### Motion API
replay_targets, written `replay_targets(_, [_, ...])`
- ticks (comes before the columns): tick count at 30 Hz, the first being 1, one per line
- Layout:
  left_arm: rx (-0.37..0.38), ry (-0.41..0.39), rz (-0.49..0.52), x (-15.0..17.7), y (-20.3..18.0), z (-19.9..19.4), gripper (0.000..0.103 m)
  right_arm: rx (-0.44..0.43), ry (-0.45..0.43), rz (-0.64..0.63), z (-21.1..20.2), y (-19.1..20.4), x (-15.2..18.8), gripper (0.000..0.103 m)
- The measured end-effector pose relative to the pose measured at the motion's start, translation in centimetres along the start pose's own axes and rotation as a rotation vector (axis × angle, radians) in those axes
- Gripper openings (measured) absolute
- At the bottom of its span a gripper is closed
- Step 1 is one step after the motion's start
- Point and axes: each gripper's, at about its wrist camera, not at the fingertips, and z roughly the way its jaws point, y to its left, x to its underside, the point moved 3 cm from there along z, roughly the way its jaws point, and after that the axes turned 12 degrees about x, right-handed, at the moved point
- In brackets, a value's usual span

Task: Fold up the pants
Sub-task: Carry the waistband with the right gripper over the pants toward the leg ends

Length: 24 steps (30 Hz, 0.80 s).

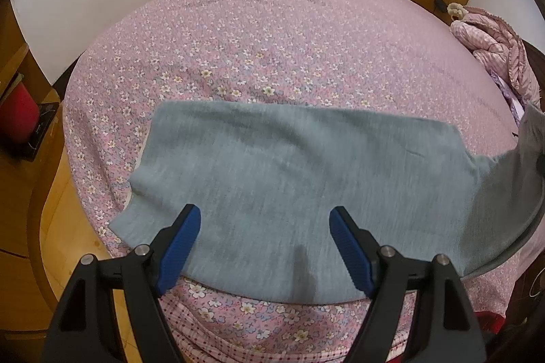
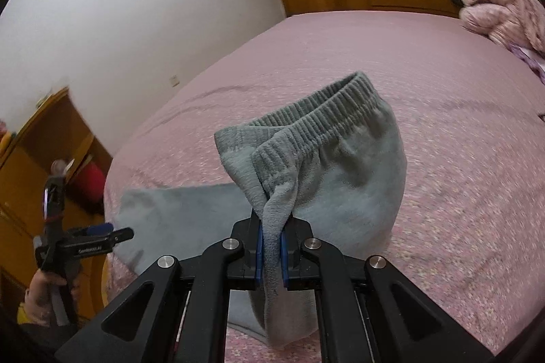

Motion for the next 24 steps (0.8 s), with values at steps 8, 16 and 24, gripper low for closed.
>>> replay_targets(8, [-0.005, -0.020, -0.012, -0.1, 0.4, -0.8, 0.081, -0.109, 0.025, -0.079, 1.7, 4.2, -0.9, 0.009])
replay_targets(16, [-0.015, -0.028, -0.068, -0.1, 2.0, -1.5, 0.082, -0.188, 0.011, -0.174, 2.0, 8.7, -2.1, 0.009])
replay_targets(24, [-0.023, -0.045, -0.099, -0.1, 3.4, -2.2, 0.081, -0.255, 0.029, -0.294, 2.6, 13.4, -1.9, 0.009])
